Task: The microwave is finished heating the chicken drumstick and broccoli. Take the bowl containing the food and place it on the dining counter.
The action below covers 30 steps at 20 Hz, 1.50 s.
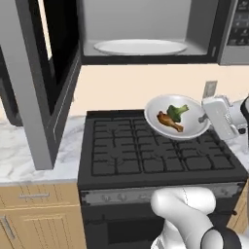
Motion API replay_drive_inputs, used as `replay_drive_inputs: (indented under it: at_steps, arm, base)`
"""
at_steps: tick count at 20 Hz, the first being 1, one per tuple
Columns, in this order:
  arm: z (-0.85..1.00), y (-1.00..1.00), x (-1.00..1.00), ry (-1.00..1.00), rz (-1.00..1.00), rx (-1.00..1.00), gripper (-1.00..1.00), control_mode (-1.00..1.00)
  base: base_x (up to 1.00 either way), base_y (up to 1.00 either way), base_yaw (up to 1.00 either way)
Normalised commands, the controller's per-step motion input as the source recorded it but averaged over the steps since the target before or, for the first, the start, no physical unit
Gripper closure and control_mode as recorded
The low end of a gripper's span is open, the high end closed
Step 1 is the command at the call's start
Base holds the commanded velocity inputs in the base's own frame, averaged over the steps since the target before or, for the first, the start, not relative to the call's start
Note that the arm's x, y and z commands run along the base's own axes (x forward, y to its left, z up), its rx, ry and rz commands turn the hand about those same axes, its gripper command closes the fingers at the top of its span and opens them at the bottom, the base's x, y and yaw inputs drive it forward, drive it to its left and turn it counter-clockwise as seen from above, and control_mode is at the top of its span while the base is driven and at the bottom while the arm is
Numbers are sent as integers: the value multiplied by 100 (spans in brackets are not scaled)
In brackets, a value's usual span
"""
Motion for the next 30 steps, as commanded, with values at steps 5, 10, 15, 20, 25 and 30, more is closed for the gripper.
replay_drive_inputs:
  at_steps: [5, 10, 15, 20, 25, 30]
  arm:
    - [0, 0, 0, 0, 0, 0, 100, 100]
    - [0, 0, 0, 0, 0, 0, 100, 100]
    - [0, 0, 0, 0, 0, 0, 100, 100]
    - [0, 0, 0, 0, 0, 0, 100, 100]
    - [0, 0, 0, 0, 0, 0, 100, 100]
    - [0, 0, 0, 0, 0, 0, 100, 100]
  base:
    - [-57, -29, 70]
    - [-65, -3, 94]
    - [-52, 0, 100]
    - [-51, 9, 97]
    - [-29, 33, 91]
    - [-20, 35, 82]
